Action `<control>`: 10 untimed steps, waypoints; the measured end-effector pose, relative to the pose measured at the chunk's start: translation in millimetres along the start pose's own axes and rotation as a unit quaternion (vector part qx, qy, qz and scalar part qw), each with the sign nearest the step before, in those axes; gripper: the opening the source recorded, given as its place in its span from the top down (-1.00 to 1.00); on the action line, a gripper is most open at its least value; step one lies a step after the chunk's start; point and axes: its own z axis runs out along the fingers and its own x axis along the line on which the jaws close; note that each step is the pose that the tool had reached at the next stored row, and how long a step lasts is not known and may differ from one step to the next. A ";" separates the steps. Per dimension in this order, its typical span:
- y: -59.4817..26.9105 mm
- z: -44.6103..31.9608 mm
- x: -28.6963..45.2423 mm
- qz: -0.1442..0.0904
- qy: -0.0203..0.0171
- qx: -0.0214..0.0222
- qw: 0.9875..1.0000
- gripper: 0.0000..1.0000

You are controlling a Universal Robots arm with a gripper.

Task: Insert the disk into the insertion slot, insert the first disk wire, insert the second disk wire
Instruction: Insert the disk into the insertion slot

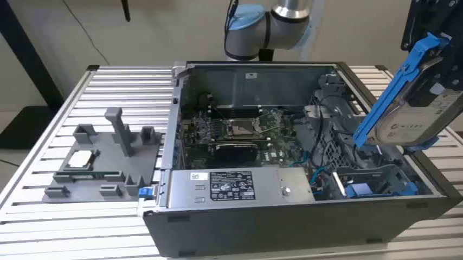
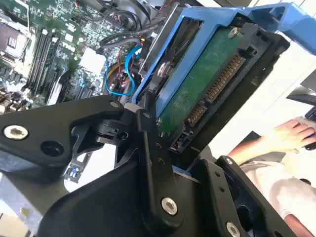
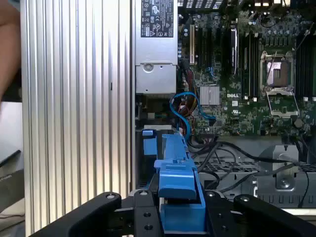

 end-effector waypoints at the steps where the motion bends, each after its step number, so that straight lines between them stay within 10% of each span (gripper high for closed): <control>1: 0.0 0.0 0.0 0.000 0.000 0.000 1.000 0.34; 10: 0.0 0.5 0.0 0.000 0.000 0.000 1.000 0.34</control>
